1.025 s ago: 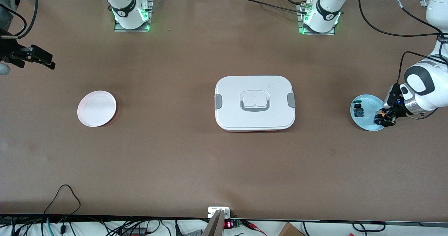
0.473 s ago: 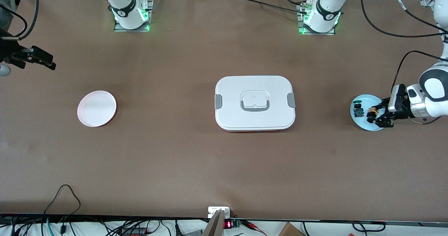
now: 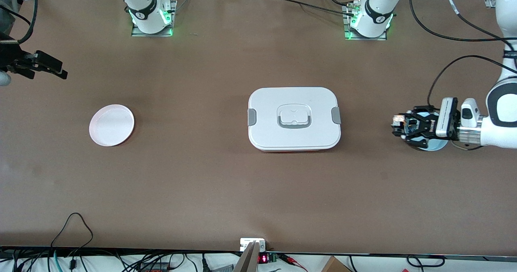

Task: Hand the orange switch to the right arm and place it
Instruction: 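Lift the orange switch with the left gripper and carry it over the box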

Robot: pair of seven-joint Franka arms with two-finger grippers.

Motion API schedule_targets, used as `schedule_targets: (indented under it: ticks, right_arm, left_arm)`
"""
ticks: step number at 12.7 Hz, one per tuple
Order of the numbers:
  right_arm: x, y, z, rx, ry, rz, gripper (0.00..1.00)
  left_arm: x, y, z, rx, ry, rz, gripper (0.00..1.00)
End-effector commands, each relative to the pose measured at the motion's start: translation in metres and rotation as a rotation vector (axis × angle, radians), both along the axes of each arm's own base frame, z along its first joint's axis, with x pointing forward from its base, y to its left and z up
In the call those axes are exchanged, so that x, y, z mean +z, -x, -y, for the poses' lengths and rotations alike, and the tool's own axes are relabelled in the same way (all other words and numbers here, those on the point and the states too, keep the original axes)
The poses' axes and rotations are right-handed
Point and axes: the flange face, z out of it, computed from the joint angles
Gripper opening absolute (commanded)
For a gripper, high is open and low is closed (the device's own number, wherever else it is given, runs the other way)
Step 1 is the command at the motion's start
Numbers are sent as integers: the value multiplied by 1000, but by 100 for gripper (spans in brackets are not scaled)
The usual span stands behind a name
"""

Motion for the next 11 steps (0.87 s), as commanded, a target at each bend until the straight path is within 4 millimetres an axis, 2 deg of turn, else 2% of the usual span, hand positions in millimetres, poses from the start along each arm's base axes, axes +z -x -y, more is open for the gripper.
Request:
schedule_targets:
  ticks: [1,4,5,6,8,9,11]
  right_arm:
    - [1,-4,-11,33,-141,1,100]
    - [-11,-3,-49,65,-325,-49,100]
    - [-17,-6,-67,74,-373,-68,100]
    - [-19,-8,-77,72,-430,-76,100]
    - [-32,-17,-85,39,-588,-114,100]
    - [-41,-22,-90,26,-668,-141,100]
    - [-65,-34,-95,-15,-817,-192,100]
  left_arm:
    - [13,-8,65,39,162,-143,0]
    - [36,-9,158,51,345,-282,0]
    - [44,-10,197,56,411,-317,0]
    - [52,-8,233,57,474,-336,0]
    - [68,-15,290,143,548,-305,0]
    - [79,-15,323,180,582,-305,0]
    - [91,-8,376,257,603,-342,0]
